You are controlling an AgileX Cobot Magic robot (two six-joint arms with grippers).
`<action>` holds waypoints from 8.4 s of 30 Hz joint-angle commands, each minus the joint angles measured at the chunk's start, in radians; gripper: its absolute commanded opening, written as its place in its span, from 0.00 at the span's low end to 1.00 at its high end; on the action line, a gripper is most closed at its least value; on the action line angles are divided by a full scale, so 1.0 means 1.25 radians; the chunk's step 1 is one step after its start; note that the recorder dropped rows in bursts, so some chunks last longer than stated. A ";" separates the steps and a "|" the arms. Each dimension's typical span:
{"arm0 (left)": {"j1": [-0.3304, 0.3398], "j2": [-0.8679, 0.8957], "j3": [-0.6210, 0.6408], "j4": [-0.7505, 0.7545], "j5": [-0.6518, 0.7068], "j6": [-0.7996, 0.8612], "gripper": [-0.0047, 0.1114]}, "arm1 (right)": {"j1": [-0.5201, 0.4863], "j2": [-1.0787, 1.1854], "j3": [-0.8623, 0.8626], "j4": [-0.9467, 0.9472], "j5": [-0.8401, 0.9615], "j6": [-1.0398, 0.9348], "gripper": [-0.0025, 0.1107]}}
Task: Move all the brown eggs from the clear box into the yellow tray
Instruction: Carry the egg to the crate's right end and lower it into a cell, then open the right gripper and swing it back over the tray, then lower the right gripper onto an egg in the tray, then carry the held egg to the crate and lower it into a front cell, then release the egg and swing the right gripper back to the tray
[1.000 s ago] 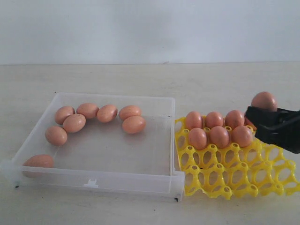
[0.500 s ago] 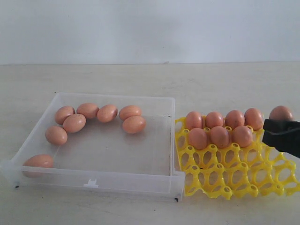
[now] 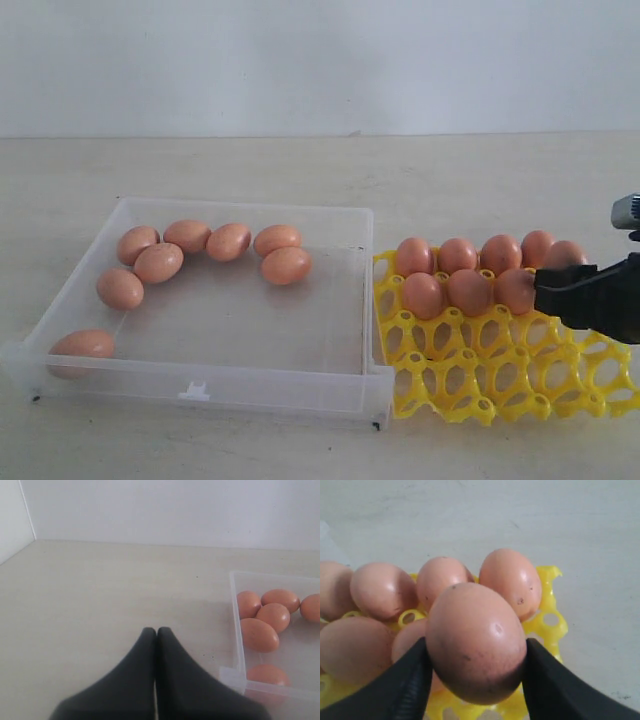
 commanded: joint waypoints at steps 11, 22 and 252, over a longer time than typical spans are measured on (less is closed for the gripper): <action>0.000 0.000 0.002 0.003 -0.003 0.000 0.00 | -0.006 0.010 -0.019 0.067 0.048 -0.038 0.02; 0.000 0.000 0.002 0.003 -0.003 0.000 0.00 | -0.006 0.056 -0.080 0.016 0.100 -0.001 0.02; 0.000 0.000 0.002 0.003 -0.003 0.000 0.00 | 0.536 0.291 -0.954 0.112 1.146 -0.628 0.02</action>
